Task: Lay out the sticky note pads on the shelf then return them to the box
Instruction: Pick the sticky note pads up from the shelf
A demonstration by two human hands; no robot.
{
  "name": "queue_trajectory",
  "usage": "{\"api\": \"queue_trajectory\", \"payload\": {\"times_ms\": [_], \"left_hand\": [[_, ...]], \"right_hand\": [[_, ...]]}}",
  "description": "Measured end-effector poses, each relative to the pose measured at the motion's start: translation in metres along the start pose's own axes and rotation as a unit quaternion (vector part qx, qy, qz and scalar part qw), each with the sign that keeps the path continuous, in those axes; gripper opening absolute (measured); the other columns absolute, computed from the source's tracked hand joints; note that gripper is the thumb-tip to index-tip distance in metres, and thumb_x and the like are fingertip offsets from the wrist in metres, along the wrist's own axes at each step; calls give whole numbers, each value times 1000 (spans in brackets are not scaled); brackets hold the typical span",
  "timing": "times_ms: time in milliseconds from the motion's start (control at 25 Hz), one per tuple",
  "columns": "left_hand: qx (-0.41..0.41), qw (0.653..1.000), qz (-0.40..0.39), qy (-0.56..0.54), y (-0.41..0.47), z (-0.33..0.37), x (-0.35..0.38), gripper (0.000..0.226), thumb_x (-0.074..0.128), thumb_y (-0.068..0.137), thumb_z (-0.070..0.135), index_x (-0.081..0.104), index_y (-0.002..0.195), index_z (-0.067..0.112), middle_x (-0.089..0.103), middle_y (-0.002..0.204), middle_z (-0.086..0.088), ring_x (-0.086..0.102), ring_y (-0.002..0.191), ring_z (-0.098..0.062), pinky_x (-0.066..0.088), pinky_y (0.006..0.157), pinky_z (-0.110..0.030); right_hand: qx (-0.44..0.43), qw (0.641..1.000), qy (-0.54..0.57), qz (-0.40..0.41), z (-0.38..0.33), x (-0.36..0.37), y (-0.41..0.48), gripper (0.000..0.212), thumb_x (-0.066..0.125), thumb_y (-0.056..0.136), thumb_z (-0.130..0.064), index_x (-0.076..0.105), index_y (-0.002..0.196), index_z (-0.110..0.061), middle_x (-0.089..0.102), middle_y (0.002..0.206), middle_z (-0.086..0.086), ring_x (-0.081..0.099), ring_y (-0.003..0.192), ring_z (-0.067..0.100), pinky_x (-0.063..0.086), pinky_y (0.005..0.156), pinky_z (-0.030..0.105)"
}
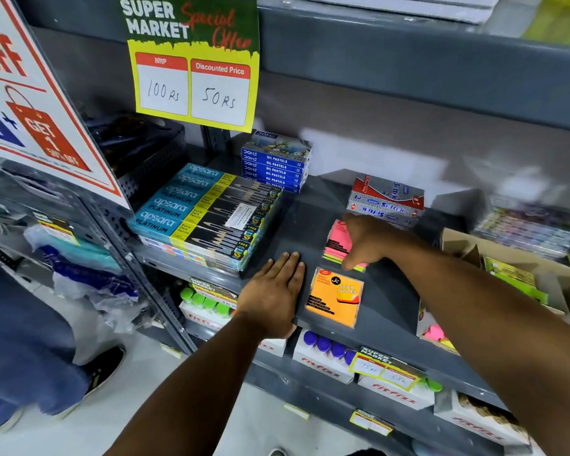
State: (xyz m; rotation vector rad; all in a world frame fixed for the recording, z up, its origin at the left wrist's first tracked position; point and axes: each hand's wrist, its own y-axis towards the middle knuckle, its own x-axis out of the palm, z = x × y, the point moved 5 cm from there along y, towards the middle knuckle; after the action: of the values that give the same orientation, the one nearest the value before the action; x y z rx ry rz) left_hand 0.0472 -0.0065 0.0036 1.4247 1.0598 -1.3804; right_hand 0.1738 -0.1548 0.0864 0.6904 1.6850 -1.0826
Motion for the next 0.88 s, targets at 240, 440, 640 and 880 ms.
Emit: {"api": "queue_trajectory", "payload": {"times_ms": [240, 440, 640, 880], "left_hand": [[2, 1000, 2, -4, 0, 1, -2, 103, 57, 73, 48, -1, 149, 8, -3, 160, -13, -4, 146, -25, 1, 119, -39], [0, 1000, 5, -3, -1, 2, -4, 102, 55, 70, 47, 5, 149, 7, 2, 160, -14, 0, 146, -26, 4, 119, -40], [-4, 1000, 5, -6, 0, 2, -4, 102, 58, 68, 44, 7, 149, 7, 3, 160, -13, 1, 146, -25, 3, 118, -39], [-8, 1000, 5, -5, 0, 1, -3, 103, 57, 70, 46, 4, 150, 8, 0, 160, -12, -2, 146, -24, 2, 118, -38]], "right_hand": [[-58, 997, -43, -11, -37, -11, -50, 95, 85, 63, -41, 37, 140, -14, 59, 120, 9, 60, 97, 25, 56, 81, 38], [-52, 996, -72, -13, -49, 18, -72, 69, 85, 60, -42, 50, 115, -19, 61, 109, 4, 60, 93, 24, 50, 71, 31], [-41, 997, -62, -6, -48, 31, -70, 70, 85, 60, -42, 50, 116, -19, 62, 111, 3, 60, 95, 24, 52, 75, 33], [-40, 998, -53, -2, -49, 36, -69, 89, 88, 55, -50, 46, 126, -16, 59, 121, 5, 59, 107, 27, 52, 88, 38]]}}
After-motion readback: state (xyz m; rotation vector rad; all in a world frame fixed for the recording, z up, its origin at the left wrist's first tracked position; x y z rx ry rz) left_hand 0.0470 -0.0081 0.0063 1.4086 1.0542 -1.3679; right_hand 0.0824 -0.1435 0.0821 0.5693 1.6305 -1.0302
